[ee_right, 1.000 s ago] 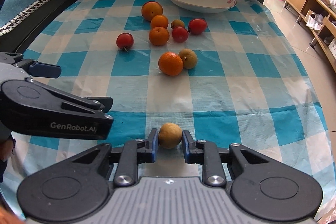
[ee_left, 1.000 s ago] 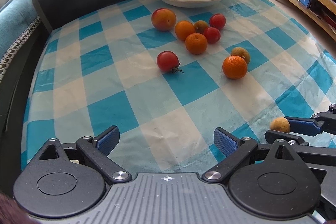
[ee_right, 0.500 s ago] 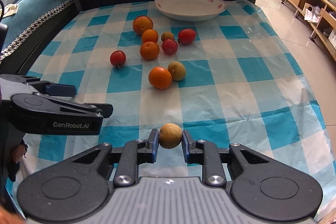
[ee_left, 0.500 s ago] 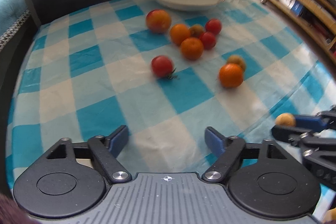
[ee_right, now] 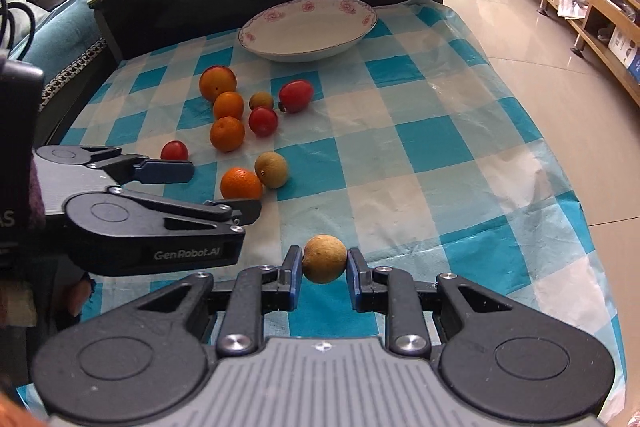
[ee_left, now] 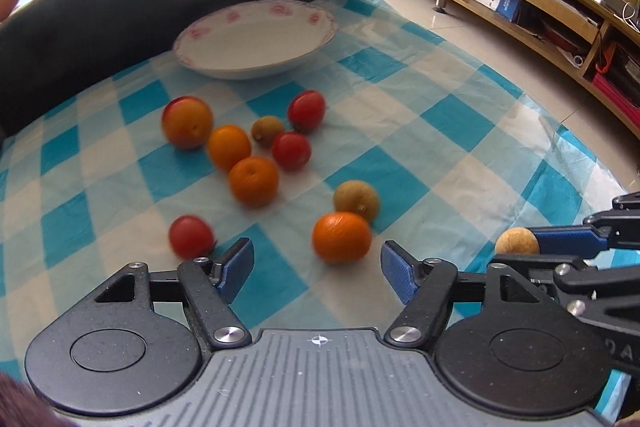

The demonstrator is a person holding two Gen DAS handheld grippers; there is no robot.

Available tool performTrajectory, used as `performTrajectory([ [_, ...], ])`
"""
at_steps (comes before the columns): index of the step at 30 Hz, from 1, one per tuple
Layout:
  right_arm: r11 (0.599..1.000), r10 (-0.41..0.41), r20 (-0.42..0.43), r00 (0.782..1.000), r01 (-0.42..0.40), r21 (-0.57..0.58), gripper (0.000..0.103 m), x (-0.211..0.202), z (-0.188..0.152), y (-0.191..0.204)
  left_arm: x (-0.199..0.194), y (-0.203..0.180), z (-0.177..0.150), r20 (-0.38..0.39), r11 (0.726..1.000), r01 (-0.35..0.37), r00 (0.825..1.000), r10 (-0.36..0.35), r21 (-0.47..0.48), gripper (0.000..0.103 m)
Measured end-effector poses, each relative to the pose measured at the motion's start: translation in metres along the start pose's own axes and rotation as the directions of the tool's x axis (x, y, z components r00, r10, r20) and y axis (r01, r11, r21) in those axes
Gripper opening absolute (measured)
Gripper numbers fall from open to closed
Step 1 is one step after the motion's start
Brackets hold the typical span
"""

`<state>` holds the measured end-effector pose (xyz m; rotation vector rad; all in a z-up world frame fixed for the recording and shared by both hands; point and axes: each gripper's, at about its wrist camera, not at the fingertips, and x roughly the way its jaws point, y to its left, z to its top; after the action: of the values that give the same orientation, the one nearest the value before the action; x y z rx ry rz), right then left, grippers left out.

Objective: Organize fruits
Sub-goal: 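Carry the tan fruit toward the white bowl with the right gripper while the left gripper grasps a mandarin orange, then open the right gripper over the bowl dropping the tan fruit while the left gripper releases the mandarin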

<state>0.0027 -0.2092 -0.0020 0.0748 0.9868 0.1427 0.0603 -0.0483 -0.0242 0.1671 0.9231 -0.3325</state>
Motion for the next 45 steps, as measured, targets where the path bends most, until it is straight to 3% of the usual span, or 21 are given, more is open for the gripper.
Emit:
performTrajectory([
  [3,1.000,0.011,0.004,1.000,-0.011,0.005,0.027,-0.001,0.002,-0.002,0.013,-0.004,0.003,-0.037,1.000,0.021,0.999,-0.021,-0.002,0.062],
  [5,1.000,0.017,0.009,1.000,-0.017,0.008,0.027,-0.002,0.002,-0.003,0.012,-0.005,0.004,-0.027,1.000,0.014,1.000,-0.014,0.003,0.061],
  [8,1.000,0.022,0.017,1.000,-0.022,0.007,0.027,-0.005,0.005,-0.003,0.009,-0.001,0.006,-0.036,1.000,0.027,0.999,-0.028,-0.010,0.041],
  [16,1.000,0.000,0.038,0.999,0.002,-0.031,0.027,-0.006,0.025,0.002,-0.008,0.014,0.005,-0.040,0.998,0.060,0.997,-0.061,-0.008,0.041],
  [24,0.995,-0.006,0.069,0.998,0.013,-0.098,0.027,0.014,0.075,0.013,-0.013,0.037,0.036,0.018,0.997,0.062,0.998,-0.061,-0.036,0.041],
  [36,0.990,0.016,0.124,0.992,0.001,-0.140,0.028,0.078,0.178,0.009,0.025,0.074,0.115,0.083,0.997,0.010,0.997,-0.004,-0.076,0.041],
  [45,0.988,0.025,0.092,0.995,-0.011,-0.152,0.028,0.128,0.203,-0.007,0.069,0.085,0.146,0.067,0.998,-0.023,0.997,0.027,-0.062,0.041],
])
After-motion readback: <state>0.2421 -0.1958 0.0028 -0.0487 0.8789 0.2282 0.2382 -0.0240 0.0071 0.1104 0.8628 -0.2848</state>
